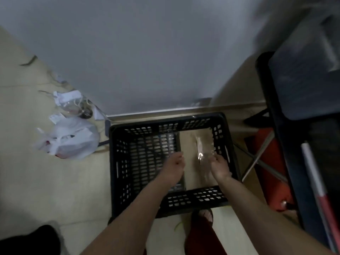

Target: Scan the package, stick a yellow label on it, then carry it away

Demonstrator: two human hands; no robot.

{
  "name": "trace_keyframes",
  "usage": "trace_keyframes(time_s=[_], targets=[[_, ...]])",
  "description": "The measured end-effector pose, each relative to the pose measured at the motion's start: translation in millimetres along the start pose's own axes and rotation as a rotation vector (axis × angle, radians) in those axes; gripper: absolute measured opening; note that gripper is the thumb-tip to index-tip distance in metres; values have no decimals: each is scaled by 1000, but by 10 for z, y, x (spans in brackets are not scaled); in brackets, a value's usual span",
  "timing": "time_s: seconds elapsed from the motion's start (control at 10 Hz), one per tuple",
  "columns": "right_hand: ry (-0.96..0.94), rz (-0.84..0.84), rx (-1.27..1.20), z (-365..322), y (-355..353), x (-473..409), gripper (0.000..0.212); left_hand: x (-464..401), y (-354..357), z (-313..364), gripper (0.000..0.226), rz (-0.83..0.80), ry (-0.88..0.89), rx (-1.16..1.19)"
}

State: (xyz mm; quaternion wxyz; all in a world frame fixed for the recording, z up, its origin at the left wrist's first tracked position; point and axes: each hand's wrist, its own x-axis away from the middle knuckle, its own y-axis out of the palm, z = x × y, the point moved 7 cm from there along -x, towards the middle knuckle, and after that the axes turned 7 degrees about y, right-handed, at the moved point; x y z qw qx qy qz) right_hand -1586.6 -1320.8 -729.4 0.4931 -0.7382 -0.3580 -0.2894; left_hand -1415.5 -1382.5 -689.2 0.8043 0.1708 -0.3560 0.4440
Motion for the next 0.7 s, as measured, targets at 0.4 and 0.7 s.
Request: trace_keyframes(time_s=[0.4, 0.7], targets=[[-151, -12, 22, 342, 661, -407, 57, -634, 189, -1005, 48, -21, -144, 163], [-232, -371, 155, 39, 1557, 267, 51, -434, -663, -1213, 50, 164, -103, -94]])
